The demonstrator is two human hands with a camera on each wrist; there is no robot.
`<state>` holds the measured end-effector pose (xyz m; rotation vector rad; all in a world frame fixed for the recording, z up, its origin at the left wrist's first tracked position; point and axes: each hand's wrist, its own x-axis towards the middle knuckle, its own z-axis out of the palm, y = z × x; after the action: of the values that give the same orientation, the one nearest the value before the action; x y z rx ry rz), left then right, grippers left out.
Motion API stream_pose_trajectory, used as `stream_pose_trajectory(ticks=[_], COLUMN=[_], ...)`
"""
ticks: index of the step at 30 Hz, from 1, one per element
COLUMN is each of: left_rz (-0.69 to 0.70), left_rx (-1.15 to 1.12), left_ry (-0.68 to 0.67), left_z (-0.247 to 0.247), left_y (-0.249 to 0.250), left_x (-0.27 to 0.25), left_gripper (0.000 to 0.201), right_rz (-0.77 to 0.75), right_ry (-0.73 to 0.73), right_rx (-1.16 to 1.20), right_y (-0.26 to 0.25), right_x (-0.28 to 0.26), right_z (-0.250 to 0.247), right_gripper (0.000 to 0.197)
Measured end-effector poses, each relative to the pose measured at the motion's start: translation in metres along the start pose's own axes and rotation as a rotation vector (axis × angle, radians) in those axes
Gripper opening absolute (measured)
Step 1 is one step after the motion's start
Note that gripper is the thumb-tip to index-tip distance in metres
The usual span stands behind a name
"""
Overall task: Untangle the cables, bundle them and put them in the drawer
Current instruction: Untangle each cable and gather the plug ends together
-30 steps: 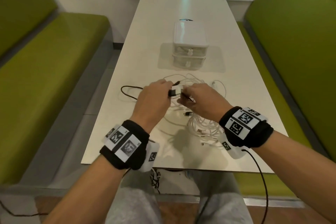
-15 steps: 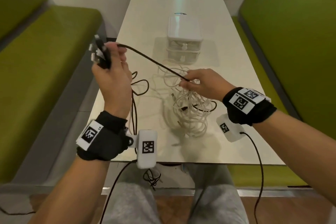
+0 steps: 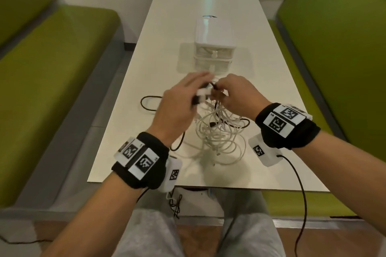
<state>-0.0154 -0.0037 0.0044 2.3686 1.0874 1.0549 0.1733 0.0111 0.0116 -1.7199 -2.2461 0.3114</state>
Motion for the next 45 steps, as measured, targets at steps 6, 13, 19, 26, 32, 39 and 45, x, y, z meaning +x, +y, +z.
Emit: stream_pose_trajectory(ticks=[6,13,19,26,32,39,45], left_rz=[-0.147,-0.144,-0.323,-0.416,-0.528,-0.141,-0.164], left_rx=[0.380,-0.141,-0.566,-0.841,0.012,-0.025,0.205], left_ry=[-0.244,0.372,0.717,0.923,0.280,0.067,-0.232], left_z=[0.005,-0.021,-0.034,-0.064,-0.039,-0.007,0.014], left_y=[0.006,0.015,0.016,-0.001,-0.029,-0.008,0.014], left_x=[0.016,0.023,0.033,0.042,0.023,0.006,0.005], left_gripper=[0.036,0.025,0.018,0.023,0.020,0.037,0.044], right_rz=[-0.096,-0.078,-0.093,-0.099,0.031,0.080,0.057], right_ry=[-0.027,-0.002,-0.004,-0.135,0.031,0.064,0.044], right_rx=[0.007,0.099,0.152,0.036,0.246,0.230,0.040], right_y=[-0.003,0.006,0.002,0.006,0.006,0.002,-0.004], right_x=[-0.008,-0.008,-0.005,-0.009,-0.012,-0.012,-0.016], right_z=[0.002,0.008,-0.001,0.004,0.012,0.009,0.006], right_gripper=[0.010,0.043,0.035,0.019,0.014,0.017,0.024])
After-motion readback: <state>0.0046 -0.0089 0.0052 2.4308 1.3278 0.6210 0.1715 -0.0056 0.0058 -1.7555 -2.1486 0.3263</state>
